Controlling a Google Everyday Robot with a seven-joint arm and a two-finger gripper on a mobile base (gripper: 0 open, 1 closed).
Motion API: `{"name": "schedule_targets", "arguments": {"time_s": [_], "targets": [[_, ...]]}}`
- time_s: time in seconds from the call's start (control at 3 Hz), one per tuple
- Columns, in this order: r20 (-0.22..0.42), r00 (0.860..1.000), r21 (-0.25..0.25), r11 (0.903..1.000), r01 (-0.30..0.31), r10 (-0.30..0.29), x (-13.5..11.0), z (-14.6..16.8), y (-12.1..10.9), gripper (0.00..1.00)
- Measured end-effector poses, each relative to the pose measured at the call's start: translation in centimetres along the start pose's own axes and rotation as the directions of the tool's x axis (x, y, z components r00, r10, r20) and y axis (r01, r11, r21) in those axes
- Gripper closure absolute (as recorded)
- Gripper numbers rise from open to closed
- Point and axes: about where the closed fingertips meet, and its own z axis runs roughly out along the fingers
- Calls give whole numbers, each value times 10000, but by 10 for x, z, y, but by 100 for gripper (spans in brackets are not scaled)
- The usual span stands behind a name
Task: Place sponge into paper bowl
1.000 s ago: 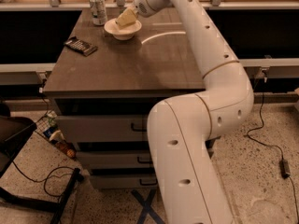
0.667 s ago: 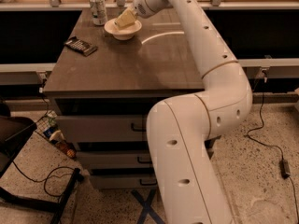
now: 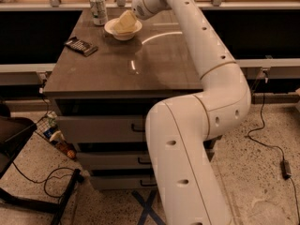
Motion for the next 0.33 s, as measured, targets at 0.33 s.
{"name": "schedule_targets", "arguments": {"time_s": [0.33], "targets": [[-1, 10000, -2, 10000, 0, 0, 0, 0, 0, 0]]}}
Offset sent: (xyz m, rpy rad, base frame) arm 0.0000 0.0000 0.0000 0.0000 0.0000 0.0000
